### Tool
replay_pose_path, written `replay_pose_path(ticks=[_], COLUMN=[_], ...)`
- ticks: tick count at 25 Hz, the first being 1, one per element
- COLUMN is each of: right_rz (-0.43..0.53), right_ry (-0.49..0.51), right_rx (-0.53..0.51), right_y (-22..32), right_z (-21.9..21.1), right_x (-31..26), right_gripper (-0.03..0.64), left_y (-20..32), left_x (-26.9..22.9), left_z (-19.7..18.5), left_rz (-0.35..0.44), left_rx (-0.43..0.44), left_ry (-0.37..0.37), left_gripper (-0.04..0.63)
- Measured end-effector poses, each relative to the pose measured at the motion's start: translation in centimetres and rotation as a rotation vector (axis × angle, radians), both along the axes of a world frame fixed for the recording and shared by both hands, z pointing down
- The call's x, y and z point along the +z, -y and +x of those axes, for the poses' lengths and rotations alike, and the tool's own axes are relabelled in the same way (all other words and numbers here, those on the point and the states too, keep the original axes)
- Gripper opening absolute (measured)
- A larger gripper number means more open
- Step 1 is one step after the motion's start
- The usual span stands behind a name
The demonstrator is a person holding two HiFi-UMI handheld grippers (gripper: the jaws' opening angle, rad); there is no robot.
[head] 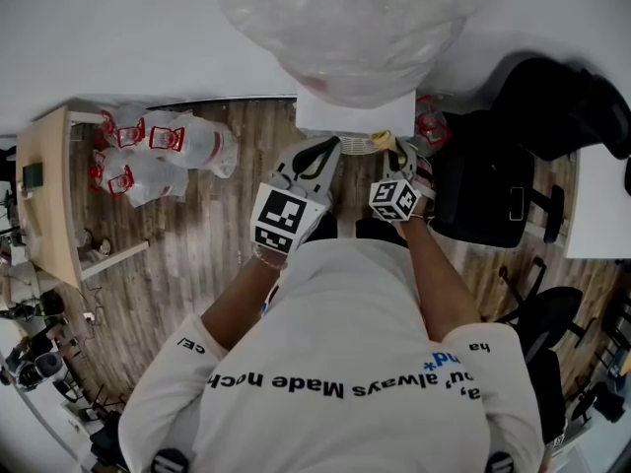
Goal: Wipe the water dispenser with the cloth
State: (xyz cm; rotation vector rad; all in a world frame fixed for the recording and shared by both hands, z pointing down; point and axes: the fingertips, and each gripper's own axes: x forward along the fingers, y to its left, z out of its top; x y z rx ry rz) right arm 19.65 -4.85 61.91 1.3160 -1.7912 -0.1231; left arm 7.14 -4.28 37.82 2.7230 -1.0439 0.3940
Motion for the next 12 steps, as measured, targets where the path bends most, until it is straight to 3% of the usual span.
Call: replay_pose_path(ticks=[12], right_rz=[-0.011], right_ry=[-0.009], right_rx=[0.014], right_y=[-0.7], right_z=[2.7], right_x=[0.3], right_gripper=[0.083], left_y=[-0.5], left_x=[0.3], left_z=[0.4], left_rz=[-0.008], left_rx=[-0.013], left_ry=[0.000], left_gripper=[0.020])
